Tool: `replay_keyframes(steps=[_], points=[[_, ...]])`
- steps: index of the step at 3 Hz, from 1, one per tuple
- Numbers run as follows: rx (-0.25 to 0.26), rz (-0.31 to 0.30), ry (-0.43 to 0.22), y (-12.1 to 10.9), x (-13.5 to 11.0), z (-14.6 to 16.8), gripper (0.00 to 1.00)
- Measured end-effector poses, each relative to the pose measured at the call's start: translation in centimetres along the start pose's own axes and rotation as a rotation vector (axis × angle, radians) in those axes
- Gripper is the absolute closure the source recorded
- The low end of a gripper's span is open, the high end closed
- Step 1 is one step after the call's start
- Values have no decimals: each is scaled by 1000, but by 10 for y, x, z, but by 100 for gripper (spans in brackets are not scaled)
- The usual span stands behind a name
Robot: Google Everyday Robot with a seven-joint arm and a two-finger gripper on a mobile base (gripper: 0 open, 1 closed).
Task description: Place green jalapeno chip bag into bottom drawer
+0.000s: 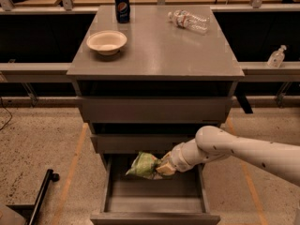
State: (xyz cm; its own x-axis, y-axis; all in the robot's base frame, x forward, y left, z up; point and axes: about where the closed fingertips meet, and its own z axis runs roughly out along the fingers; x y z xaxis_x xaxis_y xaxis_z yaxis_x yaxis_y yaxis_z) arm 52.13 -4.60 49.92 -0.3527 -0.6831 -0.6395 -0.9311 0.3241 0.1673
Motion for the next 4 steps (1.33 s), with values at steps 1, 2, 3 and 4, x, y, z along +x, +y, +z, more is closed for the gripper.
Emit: replay_keyframes(steps=[1, 2, 3, 4], points=[[-4, 49, 14, -18, 26, 34, 100], [-15, 133, 2, -39, 46, 64, 100], [-20, 145, -2, -41, 50, 71, 100], [-28, 148, 11, -40, 60, 86, 100]])
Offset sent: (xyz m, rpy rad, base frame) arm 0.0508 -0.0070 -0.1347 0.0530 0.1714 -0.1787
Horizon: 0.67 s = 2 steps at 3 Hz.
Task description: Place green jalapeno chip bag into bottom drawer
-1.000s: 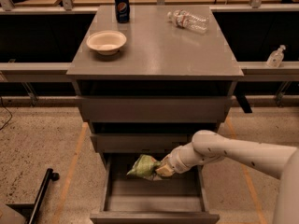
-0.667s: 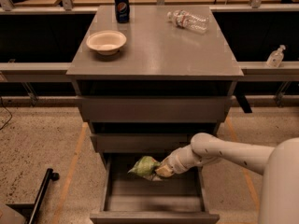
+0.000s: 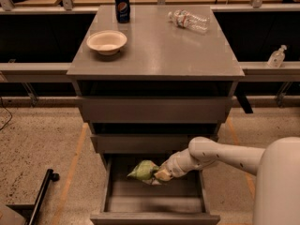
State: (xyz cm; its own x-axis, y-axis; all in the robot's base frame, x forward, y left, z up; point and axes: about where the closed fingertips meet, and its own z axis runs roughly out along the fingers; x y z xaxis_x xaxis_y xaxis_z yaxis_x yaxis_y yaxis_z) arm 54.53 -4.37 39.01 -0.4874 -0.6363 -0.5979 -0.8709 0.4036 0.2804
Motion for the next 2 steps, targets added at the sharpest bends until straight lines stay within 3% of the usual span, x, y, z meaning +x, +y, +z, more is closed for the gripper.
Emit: replay_keyframes(steps=[1, 2], points=[[-21, -24, -2, -10, 11, 26, 100], [-57, -26, 19, -21, 31, 60, 87]])
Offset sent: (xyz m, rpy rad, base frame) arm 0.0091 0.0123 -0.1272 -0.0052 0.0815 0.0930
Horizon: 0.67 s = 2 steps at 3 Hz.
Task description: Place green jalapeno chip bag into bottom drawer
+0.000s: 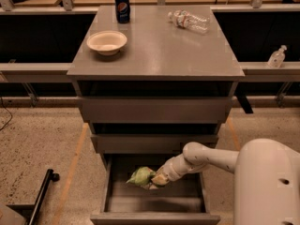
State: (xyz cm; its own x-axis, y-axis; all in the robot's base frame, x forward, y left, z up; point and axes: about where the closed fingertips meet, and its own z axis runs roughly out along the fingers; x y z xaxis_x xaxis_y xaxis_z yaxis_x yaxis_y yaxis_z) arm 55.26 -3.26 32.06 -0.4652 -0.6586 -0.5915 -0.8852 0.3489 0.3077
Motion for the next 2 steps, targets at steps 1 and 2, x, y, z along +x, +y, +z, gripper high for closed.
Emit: replay_keyframes(steps=[1, 2], points=[[-38, 29, 31, -12, 24, 33, 64], [-67, 73, 67, -24, 48, 66, 41]])
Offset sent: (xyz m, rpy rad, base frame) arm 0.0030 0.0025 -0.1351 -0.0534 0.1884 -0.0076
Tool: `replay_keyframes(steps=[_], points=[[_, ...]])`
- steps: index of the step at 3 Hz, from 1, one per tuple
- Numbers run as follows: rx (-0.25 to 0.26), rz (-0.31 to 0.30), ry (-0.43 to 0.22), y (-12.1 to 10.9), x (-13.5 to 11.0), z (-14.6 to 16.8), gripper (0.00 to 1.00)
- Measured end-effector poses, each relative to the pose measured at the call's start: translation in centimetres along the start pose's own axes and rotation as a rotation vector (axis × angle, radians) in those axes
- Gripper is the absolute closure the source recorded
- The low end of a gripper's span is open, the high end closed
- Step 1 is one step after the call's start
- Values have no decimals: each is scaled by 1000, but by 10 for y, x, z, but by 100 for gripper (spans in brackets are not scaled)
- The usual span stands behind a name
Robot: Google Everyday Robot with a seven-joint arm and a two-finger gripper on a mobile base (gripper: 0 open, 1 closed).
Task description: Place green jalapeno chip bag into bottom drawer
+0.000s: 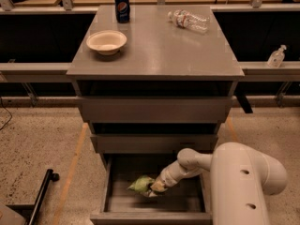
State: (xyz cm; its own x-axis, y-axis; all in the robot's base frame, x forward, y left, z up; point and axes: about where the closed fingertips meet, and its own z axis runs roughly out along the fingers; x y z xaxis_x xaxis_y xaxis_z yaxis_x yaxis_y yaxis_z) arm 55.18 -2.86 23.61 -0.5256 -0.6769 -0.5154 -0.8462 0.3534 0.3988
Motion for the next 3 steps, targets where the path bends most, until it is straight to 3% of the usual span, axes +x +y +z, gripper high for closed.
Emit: replay_keyframes(steps=[1, 2, 3], points=[[-7, 54, 21, -19, 17, 21, 17], [21, 63, -14, -31, 15, 18, 0], [20, 63, -14, -31, 15, 18, 0]])
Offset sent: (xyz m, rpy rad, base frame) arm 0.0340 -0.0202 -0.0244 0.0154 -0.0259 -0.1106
